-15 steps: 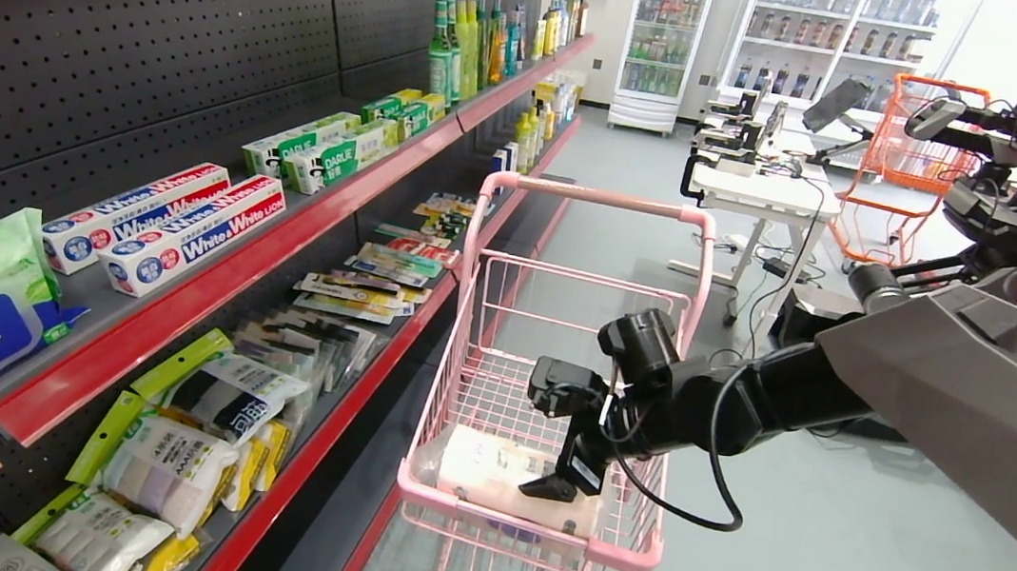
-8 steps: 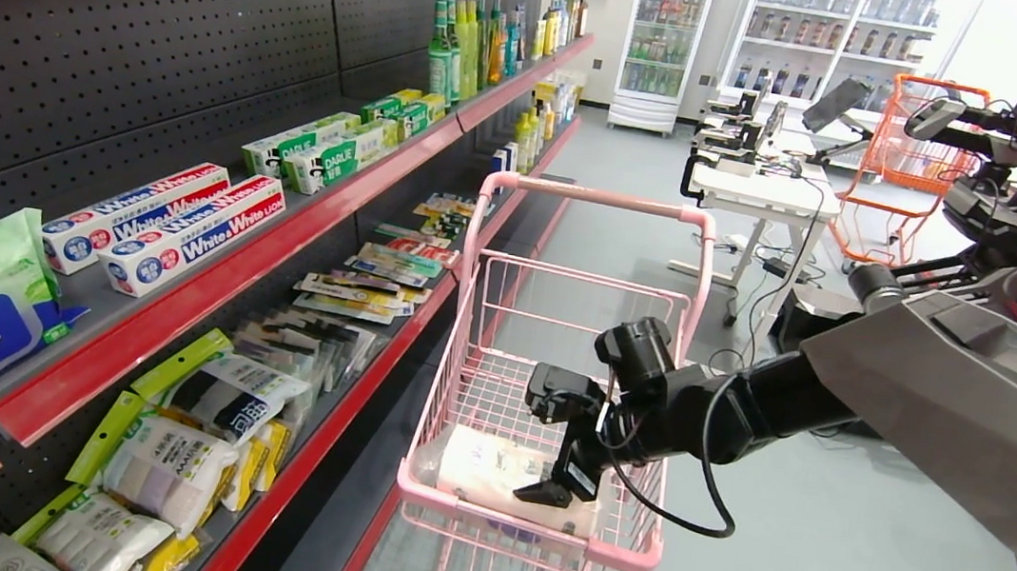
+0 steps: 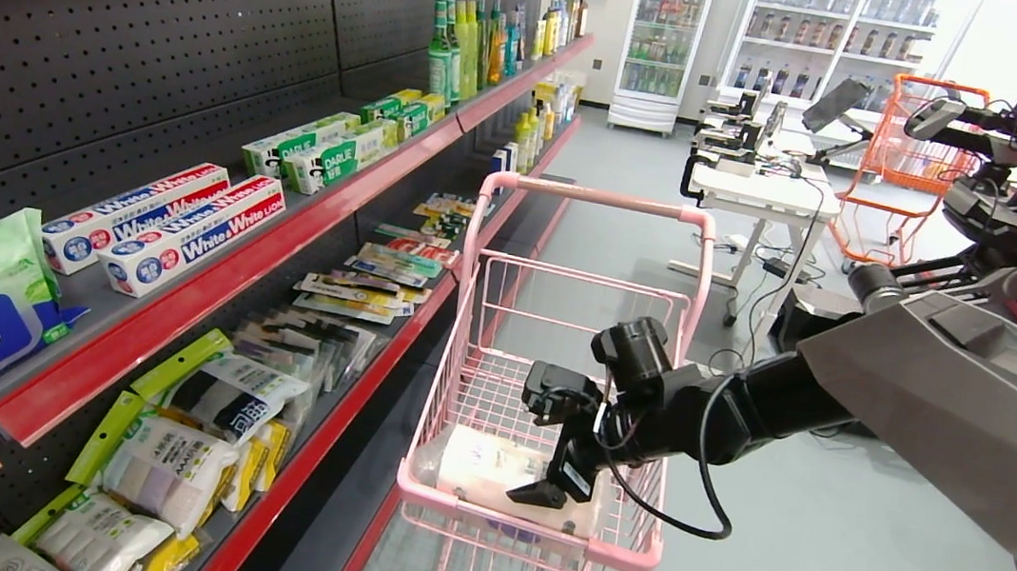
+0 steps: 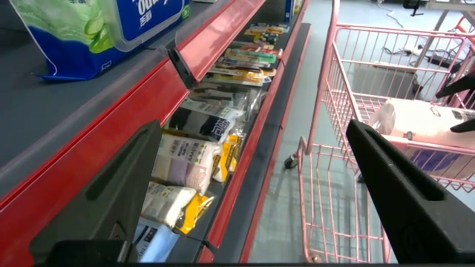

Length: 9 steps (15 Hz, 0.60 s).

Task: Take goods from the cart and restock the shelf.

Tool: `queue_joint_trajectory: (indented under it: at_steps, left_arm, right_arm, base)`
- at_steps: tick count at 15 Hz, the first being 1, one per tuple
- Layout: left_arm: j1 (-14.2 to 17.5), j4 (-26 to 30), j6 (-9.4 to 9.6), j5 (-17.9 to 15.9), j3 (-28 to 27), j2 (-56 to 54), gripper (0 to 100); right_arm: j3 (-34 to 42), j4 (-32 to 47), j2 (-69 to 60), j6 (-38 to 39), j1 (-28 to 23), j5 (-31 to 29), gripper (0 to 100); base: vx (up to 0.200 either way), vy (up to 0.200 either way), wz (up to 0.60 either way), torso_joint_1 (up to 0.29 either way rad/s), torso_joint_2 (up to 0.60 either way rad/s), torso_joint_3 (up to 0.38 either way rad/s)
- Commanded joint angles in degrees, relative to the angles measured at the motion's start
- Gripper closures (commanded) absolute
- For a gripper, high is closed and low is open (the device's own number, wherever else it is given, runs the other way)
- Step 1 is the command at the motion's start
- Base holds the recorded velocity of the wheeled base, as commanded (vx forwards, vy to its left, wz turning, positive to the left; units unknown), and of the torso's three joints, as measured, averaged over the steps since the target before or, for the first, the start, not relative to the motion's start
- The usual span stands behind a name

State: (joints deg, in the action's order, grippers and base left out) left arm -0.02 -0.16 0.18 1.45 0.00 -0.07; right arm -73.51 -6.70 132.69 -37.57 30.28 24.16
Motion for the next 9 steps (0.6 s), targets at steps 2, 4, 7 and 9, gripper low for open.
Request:
queue_joint_trajectory:
  at_steps: [2,4,7,9]
  left_arm:
    - [0.0,0.0,-0.01,0.0,0.0,0.1,0]
    - [0.0,0.0,-0.01,0.0,0.0,0.1,0]
    - [0.0,0.0,-0.01,0.0,0.0,0.1,0]
    - [0.0,0.0,-0.01,0.0,0.0,0.1,0]
  right_arm:
    - [0.3,-0.2,0.4,0.0,0.2,0.1,0]
    - [2.3,-2.1,0.4,0.0,0.3,0.5,0]
    - [3.6,-6.7,1.5,-0.1,0.6,0.6,0]
    - [5.5,-8.7,2.0,-0.1,0.5,0.6,0]
  base:
    - [0.000,0.000,0.00,0.000,0.00,0.000]
    - [0.000,0.000,0.00,0.000,0.00,0.000]
    - [0.000,0.000,0.00,0.000,0.00,0.000]
    - [0.000,0.000,0.00,0.000,0.00,0.000]
